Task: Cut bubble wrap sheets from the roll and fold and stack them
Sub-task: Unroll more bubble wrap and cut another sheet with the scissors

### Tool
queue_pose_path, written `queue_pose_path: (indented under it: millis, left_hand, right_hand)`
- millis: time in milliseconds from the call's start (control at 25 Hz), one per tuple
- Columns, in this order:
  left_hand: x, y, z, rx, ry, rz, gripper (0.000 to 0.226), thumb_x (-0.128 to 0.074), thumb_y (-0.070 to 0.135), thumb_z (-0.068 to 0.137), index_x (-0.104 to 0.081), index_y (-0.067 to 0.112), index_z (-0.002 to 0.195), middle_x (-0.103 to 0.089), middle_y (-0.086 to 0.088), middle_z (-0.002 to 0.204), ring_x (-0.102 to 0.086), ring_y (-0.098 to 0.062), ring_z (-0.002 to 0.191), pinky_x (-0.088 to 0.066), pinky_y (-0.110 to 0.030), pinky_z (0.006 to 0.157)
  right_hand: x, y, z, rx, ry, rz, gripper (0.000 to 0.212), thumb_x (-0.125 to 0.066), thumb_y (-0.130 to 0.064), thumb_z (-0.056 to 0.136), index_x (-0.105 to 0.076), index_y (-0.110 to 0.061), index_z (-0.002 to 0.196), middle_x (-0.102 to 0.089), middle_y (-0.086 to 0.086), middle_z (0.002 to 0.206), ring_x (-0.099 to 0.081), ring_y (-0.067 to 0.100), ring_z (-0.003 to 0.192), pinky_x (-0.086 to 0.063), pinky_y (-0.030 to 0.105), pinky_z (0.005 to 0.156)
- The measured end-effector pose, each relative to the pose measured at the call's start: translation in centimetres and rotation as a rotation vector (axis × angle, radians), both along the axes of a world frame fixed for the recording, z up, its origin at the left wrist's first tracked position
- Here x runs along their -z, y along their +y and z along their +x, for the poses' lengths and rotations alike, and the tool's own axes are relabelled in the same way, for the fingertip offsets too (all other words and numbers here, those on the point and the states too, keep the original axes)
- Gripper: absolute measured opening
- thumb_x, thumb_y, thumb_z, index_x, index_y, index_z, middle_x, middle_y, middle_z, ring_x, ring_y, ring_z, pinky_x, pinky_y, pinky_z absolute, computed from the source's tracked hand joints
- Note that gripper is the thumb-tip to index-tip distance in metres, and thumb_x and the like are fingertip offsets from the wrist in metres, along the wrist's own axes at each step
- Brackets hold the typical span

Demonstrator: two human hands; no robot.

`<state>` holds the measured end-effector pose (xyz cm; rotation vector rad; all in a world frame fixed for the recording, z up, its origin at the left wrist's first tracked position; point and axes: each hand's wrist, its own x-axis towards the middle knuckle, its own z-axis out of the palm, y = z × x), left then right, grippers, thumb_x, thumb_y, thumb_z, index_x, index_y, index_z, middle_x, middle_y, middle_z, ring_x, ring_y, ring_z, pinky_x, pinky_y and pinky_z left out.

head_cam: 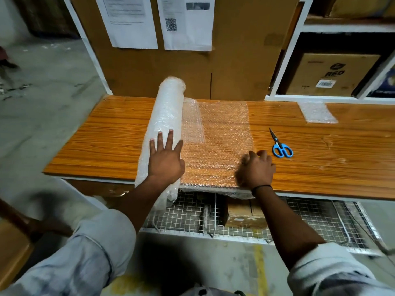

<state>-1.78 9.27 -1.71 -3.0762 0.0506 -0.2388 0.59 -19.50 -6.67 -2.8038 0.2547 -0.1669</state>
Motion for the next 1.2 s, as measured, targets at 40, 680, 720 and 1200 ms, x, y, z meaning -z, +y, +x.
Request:
queue_pose_path:
  millis: [40,680,720,1200]
  left_hand:
    - [0.4,-0.5,0.1,0.017,0.0,0.021,0.069,-0.036,0.052,0.096,-0.03,0.026,0.16,-0.003,-0.014,0.172,0.001,-0.044,0.156,-0.001,-0.063,0.123]
    - [3.0,0.5,2.1,-0.054,0.212,0.137,0.085,-0.042,0.074,0.094,-0.021,0.028,0.162,0.011,-0.019,0.17,0.016,-0.051,0.152,0.011,-0.066,0.119]
    - [2.9,-0.2,1.8,-0.027,0.199,0.119,0.08,-0.045,0.068,0.096,-0.024,0.026,0.161,0.007,-0.019,0.17,0.013,-0.05,0.153,0.009,-0.067,0.12]
    - [6.0,-5.4,-2.6,0.435,0.256,-0.102,0.093,-0.047,0.074,0.092,-0.009,0.03,0.164,-0.007,-0.002,0.172,-0.009,-0.028,0.158,-0.006,-0.044,0.126]
  right_hand:
    - [-0.5,0.9,-0.2,-0.065,-0.024,-0.058,0.045,-0.062,-0.03,0.095,-0.056,-0.017,0.138,-0.042,0.02,0.15,-0.041,0.041,0.138,-0.036,0.053,0.111]
    - [2.4,1.5,1.2,-0.442,0.217,-0.134,0.079,-0.013,-0.073,0.101,-0.001,-0.029,0.166,0.01,0.004,0.173,0.011,0.028,0.159,0.009,0.052,0.127]
    - [2.5,1.3,1.2,-0.453,0.217,-0.117,0.078,-0.015,-0.072,0.102,-0.003,-0.029,0.166,0.008,0.004,0.173,0.01,0.029,0.16,0.008,0.053,0.127]
    - [1.3,-9.4,3.2,0.067,0.105,-0.103,0.042,-0.038,-0.03,0.107,-0.054,-0.007,0.138,-0.04,0.021,0.156,-0.034,0.041,0.144,-0.027,0.058,0.114]
